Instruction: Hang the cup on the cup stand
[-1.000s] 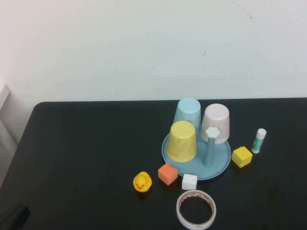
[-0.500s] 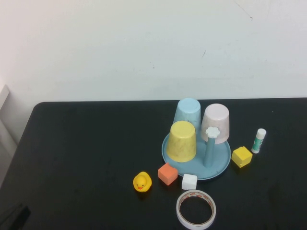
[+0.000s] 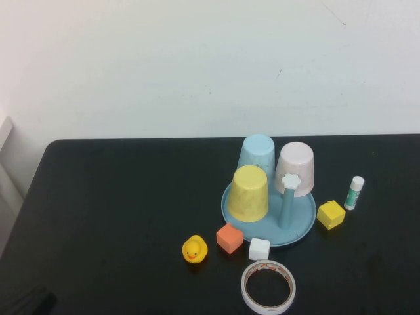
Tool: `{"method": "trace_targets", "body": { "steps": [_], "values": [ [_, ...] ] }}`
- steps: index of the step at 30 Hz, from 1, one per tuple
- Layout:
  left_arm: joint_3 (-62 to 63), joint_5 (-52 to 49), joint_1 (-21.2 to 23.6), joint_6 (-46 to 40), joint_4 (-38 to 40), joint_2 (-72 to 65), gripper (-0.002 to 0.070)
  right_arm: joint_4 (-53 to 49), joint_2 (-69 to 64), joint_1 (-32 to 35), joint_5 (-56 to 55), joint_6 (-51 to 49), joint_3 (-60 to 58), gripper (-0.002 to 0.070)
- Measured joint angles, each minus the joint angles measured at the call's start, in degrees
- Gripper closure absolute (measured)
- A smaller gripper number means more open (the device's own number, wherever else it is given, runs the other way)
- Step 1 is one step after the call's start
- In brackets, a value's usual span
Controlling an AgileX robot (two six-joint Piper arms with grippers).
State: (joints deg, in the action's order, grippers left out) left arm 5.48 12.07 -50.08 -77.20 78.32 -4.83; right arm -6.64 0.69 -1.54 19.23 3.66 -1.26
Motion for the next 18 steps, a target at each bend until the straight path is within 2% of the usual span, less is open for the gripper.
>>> {"method": "trace_targets", "body": {
  "steps": [3,5,9,11,12,15,18],
  "values": [
    [-0.5,-3.0,3.1,26.7,-26.6,0.0,0.0676,0.0,0.0,0.0,0.0,0.0,0.1,0.0677],
    [-0.6,-6.8,7.2,39.1,-38.4,0.0,0.0676,0.0,0.0,0.0,0.0,0.0,0.1,0.0677],
    [-0.8,-18.9,20.4,57.4,-52.6,0.1,0.0676,0.0,0.0,0.0,0.1,0.0,0.1,0.0677],
    [-0.8,-25.1,27.9,63.5,-56.3,1.0,0.0676,0.0,0.0,0.0,0.2,0.0,0.1,0.0677],
    [-0.8,-28.7,34.0,67.1,-59.1,2.4,0.0676,0.0,0.0,0.0,0.2,0.0,0.1,0.0677],
    [-1.7,-30.3,42.1,68.3,-63.2,4.9,0.0676,0.0,0.0,0.0,0.2,0.0,0.1,0.0677],
    [-3.6,-29.9,47.5,67.9,-67.0,5.4,0.0676,0.0,0.0,0.0,0.2,0.0,0.1,0.0677]
  ]
}}
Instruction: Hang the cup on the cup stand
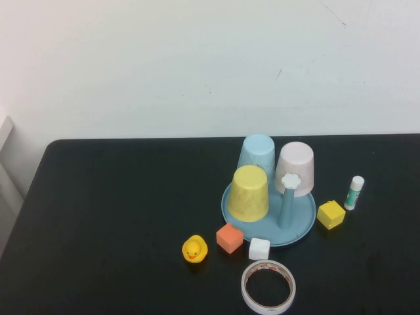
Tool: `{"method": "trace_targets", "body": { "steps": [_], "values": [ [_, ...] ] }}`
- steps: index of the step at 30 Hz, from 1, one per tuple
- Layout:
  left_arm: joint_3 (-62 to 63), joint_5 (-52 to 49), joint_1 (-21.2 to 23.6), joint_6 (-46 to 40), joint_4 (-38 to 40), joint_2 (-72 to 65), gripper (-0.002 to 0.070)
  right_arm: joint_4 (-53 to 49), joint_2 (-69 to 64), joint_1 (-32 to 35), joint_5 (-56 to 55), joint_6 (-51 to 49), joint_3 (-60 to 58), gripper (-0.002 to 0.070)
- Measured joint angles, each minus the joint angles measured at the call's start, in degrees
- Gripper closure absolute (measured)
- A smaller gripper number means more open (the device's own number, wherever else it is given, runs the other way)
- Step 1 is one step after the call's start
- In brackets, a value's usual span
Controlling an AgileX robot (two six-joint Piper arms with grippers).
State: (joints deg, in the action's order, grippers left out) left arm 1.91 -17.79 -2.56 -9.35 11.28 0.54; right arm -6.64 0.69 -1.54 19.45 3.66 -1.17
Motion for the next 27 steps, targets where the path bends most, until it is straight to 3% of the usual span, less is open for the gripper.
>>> {"method": "trace_targets", "body": {
  "steps": [5,13,27],
  "values": [
    [-3.0,4.1,3.8,-1.2,-2.4,0.1,0.0676,0.0,0.0,0.0,0.0,0.0,0.0,0.0677],
    [-3.0,6.1,2.8,-1.3,-6.8,0.2,0.0676,0.0,0.0,0.0,0.0,0.0,0.0,0.0678],
    [-2.9,0.4,2.6,-0.1,-4.8,0.2,0.0676,0.0,0.0,0.0,0.0,0.0,0.0,0.0678]
  ]
}}
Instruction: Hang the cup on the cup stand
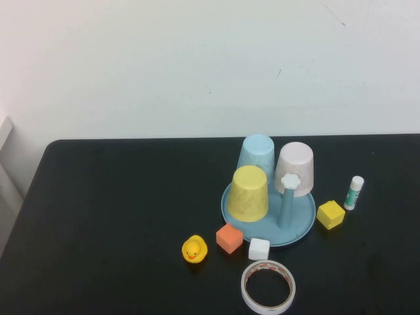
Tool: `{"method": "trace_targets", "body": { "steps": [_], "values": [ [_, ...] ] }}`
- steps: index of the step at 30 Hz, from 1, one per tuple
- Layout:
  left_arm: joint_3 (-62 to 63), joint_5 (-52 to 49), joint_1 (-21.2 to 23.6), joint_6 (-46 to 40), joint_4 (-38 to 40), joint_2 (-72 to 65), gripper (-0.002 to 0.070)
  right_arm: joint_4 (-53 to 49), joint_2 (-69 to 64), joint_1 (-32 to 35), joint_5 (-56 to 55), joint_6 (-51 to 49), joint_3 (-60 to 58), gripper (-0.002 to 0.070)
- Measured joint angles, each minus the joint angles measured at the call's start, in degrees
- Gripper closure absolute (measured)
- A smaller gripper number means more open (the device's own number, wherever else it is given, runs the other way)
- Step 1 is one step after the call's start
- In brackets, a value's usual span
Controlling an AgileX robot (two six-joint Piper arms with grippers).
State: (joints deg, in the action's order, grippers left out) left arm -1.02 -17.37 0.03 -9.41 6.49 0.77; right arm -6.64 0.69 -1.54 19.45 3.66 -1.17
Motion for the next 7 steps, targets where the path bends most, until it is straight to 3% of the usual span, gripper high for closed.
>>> {"method": "trace_targets", "body": {
  "steps": [7],
  "values": [
    [0.0,0.0,0.0,0.5,0.0,0.0,0.0676,0.0,0.0,0.0,0.0,0.0,0.0,0.0678]
  ]
}}
